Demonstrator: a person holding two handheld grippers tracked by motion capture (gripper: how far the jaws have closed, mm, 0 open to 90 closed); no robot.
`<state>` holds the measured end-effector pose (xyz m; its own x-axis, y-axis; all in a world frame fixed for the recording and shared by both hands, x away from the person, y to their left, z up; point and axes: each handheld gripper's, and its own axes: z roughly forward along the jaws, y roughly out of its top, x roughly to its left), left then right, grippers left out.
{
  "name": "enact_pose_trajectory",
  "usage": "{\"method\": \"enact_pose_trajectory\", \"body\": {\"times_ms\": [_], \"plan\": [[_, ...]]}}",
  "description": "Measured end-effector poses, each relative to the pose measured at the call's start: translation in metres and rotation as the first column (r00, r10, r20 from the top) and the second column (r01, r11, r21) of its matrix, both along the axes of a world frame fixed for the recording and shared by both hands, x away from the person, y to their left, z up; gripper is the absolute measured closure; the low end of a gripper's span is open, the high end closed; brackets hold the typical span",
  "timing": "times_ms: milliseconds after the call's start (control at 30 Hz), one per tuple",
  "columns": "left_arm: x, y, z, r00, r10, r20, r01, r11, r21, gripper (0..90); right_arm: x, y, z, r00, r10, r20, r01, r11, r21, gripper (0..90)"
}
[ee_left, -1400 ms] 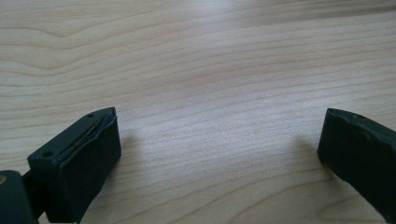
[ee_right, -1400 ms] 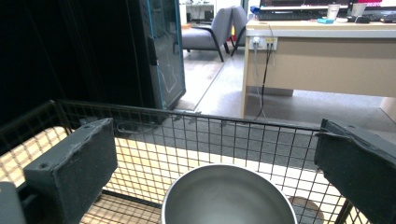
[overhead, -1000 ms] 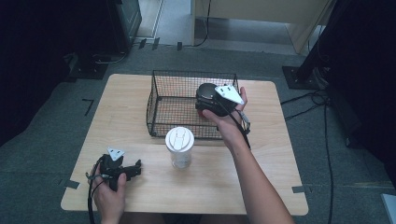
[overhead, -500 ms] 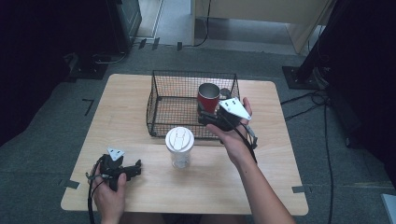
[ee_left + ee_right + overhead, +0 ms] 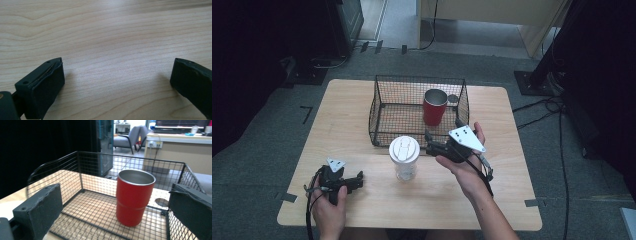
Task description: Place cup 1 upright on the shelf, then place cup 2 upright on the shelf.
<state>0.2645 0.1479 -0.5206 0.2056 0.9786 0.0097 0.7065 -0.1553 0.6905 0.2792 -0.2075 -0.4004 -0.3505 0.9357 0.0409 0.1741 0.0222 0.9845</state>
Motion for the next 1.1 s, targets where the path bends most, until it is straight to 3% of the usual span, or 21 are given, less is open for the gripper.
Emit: {"method": "enact_pose_trajectory", "body": {"times_ms": [600,1100], "plan": [[0.0,0.0,0.0,1.0,-0.001,0.001,0.001,1.0,0.0,0.1,-0.049,0.0,-0.021,0.9985,0.047,-0.028,-0.047,0.9989,-0.005,0.0],[0.0,-0.001,0.0,1.0,-0.001,0.003,0.001,1.0,-0.001,0.1,-0.068,0.019,-0.045,0.9898,0.125,-0.068,-0.126,0.992,-0.007,0.0]]}}
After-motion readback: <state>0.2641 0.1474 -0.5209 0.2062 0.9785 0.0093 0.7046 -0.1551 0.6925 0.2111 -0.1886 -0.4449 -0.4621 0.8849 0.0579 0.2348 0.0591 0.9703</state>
